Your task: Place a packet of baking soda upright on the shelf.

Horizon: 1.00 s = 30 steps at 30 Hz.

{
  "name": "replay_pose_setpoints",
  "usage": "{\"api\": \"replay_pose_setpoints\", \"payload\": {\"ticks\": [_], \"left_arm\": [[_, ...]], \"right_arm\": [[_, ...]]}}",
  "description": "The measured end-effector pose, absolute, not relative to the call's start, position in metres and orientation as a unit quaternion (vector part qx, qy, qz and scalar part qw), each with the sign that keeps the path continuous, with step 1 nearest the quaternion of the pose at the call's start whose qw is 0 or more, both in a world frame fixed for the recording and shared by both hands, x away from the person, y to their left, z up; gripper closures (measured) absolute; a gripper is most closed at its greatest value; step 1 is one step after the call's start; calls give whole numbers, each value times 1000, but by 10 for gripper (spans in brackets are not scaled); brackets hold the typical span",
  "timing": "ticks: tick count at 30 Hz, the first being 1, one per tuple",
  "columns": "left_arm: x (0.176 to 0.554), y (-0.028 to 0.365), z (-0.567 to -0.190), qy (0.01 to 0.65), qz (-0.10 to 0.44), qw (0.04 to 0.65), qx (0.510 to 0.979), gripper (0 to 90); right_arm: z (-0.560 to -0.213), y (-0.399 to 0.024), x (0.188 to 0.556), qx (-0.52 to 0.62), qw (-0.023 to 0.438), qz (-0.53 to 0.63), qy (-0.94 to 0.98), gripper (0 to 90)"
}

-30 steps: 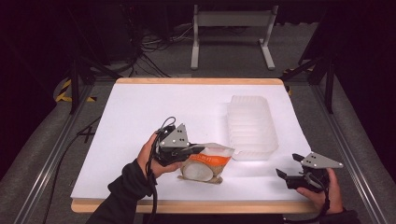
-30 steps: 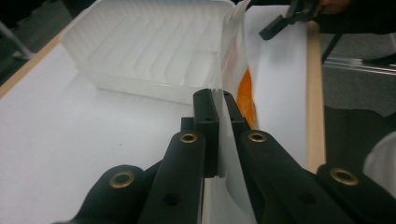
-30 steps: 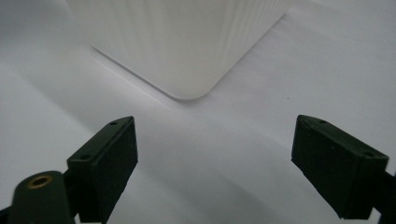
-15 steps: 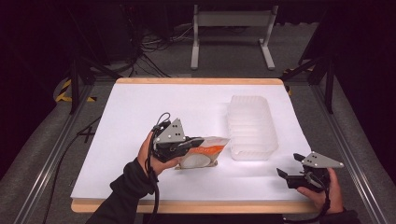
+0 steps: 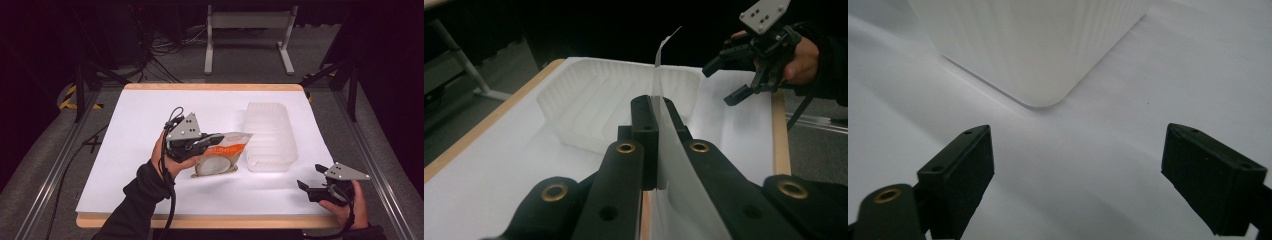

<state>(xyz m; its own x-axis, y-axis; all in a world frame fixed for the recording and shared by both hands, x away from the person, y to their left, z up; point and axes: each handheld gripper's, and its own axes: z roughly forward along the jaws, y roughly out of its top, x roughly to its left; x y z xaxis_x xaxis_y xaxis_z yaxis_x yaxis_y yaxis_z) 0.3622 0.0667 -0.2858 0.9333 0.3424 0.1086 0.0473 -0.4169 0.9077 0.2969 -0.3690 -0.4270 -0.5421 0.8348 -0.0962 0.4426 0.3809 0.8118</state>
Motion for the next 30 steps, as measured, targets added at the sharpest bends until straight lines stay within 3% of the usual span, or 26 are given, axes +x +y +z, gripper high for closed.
{"api": "replay_pose_setpoints", "payload": {"ticks": [30], "left_arm": [[423,-4,-240,122,123,550,817,898]], "right_arm": [[-426,-373,296,405,258,388,786,143]]}}
